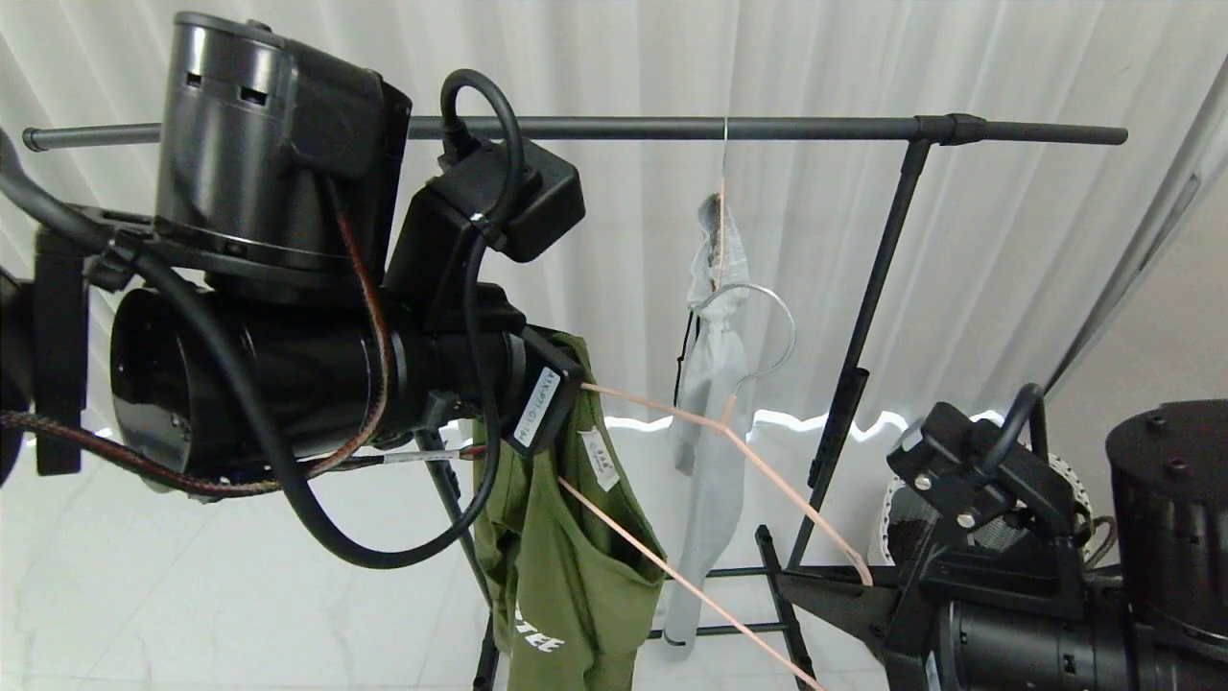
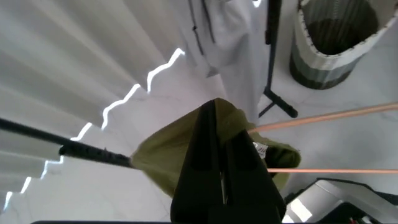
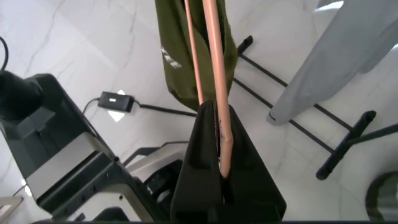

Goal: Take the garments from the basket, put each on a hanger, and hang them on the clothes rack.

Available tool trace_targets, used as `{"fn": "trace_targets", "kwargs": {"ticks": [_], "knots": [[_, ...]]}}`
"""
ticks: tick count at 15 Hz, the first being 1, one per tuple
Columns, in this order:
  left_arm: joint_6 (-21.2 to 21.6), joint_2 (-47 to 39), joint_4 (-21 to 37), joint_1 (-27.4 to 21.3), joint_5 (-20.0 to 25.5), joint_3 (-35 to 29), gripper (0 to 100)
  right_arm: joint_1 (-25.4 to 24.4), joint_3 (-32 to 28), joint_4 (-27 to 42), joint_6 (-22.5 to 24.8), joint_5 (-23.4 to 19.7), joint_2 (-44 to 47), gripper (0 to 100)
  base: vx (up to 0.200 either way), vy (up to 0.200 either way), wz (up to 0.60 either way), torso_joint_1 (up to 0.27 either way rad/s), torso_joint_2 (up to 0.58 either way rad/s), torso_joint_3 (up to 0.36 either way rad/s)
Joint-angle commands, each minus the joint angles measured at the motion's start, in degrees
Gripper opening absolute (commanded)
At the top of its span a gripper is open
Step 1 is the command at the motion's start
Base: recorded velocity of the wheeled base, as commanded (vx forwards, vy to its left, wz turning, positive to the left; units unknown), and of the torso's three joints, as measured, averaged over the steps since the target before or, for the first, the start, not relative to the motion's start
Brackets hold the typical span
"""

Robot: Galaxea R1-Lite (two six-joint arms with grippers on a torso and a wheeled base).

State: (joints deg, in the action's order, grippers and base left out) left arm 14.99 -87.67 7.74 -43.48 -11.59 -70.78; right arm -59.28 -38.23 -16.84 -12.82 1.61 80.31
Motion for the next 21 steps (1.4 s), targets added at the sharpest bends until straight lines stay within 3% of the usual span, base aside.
{"fn": "trace_targets", "kwargs": {"ticks": [1, 6, 13, 17, 18, 21], "knots": [[-0.9, 0.4, -0.2, -2.9, 0.2, 0.0, 0, 0.0, -0.1, -2.1, -0.2, 0.1, 3.7, 0, 0.0, 0.0, 0.0, 0.0, 0.0, 0.0], [-5.6, 0.8, -0.2, -7.0, 0.1, -0.3, 0, -0.7, -0.9, -8.7, -2.5, 0.4, 9.3, 0, 0.0, 0.0, 0.0, 0.0, 0.0, 0.0], [-7.4, 4.1, -0.4, -7.2, -0.8, 3.0, 0, -1.4, -2.1, -13.6, -4.1, 8.0, 10.7, 0, 0.0, 0.0, 0.0, 0.0, 0.0, 0.0], [-7.3, 4.3, -6.4, -7.1, -0.8, 6.3, 0, -1.5, -2.0, -15.9, -4.2, 11.7, 9.6, 0, 0.0, 0.0, 0.0, 0.0, 0.0, 0.0], [-6.9, 4.1, -10.5, -7.1, -0.8, 8.0, 0, -1.7, -2.1, -17.1, -4.0, 13.2, 9.2, 0, 0.0, 0.0, 0.0, 0.0, 0.0, 0.0], [-6.7, 4.4, -12.0, -7.1, -0.8, 9.6, 0, -3.4, -2.2, -20.7, -3.6, 15.7, 9.2, 0, 0.0, 0.0, 0.0, 0.0, 0.0, 0.0]]}}
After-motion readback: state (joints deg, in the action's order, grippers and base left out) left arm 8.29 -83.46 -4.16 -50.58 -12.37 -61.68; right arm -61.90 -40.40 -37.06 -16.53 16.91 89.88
